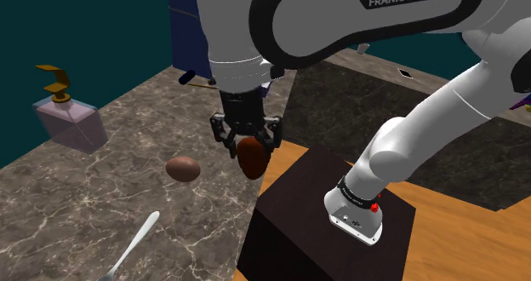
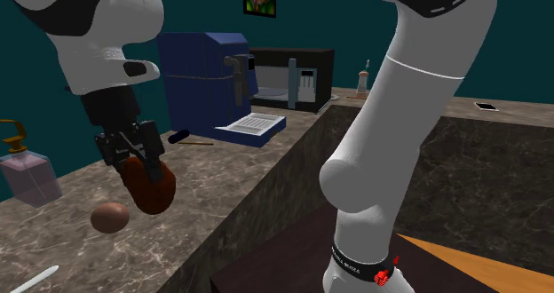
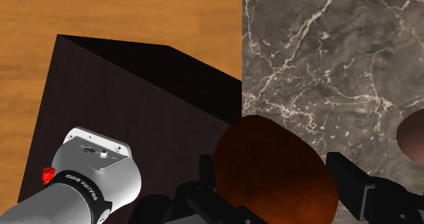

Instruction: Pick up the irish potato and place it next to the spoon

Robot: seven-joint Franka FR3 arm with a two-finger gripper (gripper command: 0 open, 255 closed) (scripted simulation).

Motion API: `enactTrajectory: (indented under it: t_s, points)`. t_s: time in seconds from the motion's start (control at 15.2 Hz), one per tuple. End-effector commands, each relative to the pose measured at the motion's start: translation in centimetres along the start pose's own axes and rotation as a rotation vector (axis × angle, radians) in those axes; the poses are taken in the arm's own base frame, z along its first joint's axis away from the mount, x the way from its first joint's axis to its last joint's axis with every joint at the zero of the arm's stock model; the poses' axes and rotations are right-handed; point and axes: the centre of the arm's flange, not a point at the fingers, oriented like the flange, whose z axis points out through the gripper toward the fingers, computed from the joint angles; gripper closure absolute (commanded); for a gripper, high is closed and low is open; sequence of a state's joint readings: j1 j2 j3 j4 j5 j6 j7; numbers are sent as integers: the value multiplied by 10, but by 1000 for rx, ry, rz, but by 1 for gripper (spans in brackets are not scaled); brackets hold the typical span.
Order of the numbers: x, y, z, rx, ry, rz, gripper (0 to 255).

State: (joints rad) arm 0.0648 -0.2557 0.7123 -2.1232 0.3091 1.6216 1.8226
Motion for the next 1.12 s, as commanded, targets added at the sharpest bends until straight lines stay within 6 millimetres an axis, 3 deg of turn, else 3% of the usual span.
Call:
enactTrajectory:
  t_s: [0.0, 0.13, 1.06]
  points:
    - [-30, 3, -1, 0, -1, 1, 255]
    - [-65, 5, 1, 0, -1, 1, 255]
    - [-61, -19, 71, 0, -1, 1, 255]
